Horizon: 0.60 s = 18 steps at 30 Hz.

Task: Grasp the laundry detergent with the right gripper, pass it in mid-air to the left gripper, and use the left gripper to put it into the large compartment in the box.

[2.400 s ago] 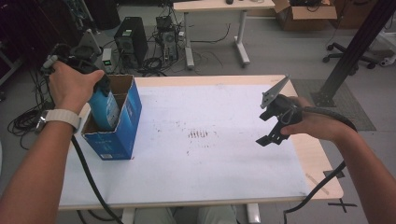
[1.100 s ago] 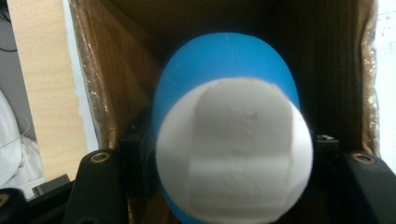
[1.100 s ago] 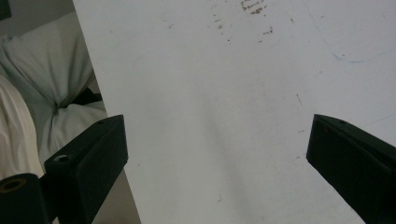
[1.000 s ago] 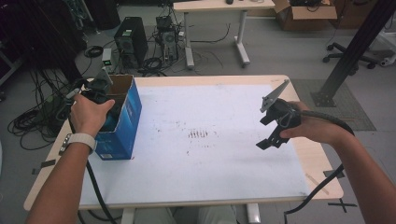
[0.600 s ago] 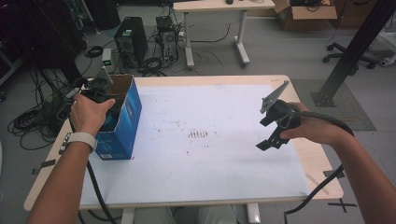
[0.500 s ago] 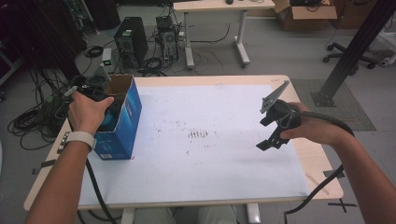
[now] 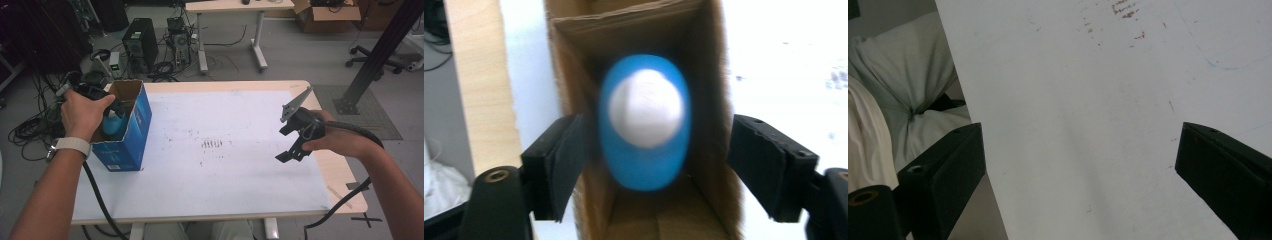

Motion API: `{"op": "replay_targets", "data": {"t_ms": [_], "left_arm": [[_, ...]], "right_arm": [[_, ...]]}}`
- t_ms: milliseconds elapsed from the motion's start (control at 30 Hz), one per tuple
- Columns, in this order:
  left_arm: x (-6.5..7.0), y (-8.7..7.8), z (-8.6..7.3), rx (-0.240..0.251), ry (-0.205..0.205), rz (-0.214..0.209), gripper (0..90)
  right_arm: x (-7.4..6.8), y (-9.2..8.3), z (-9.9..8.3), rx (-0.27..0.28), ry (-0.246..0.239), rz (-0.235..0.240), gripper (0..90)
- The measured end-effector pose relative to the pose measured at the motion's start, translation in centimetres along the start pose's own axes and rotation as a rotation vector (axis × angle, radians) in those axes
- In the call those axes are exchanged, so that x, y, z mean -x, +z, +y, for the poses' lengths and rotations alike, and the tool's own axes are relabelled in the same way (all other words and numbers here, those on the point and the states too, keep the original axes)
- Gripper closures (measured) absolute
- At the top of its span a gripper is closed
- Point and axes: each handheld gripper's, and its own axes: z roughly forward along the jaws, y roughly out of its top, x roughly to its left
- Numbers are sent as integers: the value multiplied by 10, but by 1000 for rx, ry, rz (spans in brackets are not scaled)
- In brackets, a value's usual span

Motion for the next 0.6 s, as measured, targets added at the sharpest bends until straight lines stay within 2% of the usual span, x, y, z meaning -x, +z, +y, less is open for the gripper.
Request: {"op": "replay_targets", "data": {"t_ms": [133, 400, 600], "left_arm": [[7, -13, -2, 22, 22, -7, 236], [25, -37, -7, 23, 72, -40, 190], [41, -50, -12, 16, 120, -43, 152]], "right_arm": [[-3, -3, 0, 1, -2, -7, 59], [-11, -11, 2, 9, -10, -21, 59], [-16, -13, 3, 9, -13, -27, 59]]}}
